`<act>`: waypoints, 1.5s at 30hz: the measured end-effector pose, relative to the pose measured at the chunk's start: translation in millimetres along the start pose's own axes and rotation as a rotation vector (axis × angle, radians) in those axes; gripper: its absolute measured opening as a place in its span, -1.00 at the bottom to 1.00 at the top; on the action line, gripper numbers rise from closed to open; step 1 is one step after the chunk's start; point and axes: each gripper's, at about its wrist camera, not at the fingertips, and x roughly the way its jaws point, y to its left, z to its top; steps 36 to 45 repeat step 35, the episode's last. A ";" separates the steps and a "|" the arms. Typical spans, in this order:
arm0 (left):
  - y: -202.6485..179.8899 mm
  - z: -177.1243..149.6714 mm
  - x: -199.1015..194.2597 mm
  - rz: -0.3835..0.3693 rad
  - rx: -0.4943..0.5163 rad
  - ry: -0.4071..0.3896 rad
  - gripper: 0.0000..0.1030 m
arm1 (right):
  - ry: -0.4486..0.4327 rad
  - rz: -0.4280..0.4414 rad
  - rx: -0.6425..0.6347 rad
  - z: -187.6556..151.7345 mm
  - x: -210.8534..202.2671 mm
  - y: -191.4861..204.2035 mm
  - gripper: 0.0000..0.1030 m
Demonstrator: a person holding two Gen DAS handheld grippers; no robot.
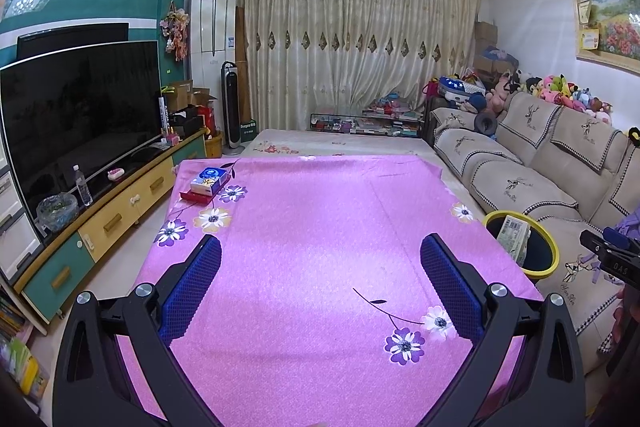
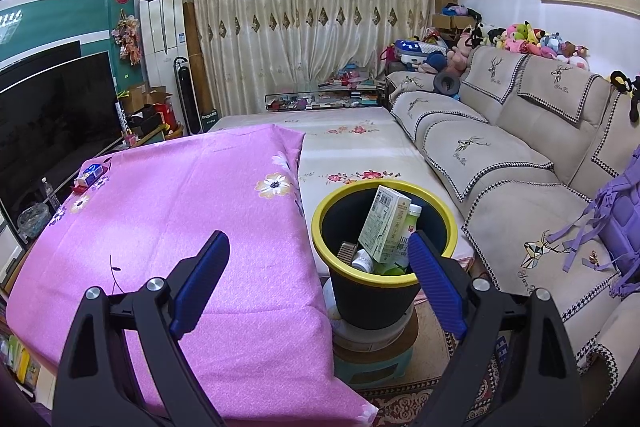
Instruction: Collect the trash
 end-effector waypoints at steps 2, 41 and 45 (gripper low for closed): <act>-1.0 -1.2 0.5 -0.001 -0.001 0.002 0.91 | 0.000 0.001 0.001 0.4 -0.3 -0.5 0.67; 28.3 17.7 102.3 0.002 -0.018 0.190 0.91 | 0.056 0.123 -0.039 29.6 47.6 30.0 0.85; 28.3 17.7 102.3 0.002 -0.018 0.190 0.91 | 0.056 0.123 -0.039 29.6 47.6 30.0 0.85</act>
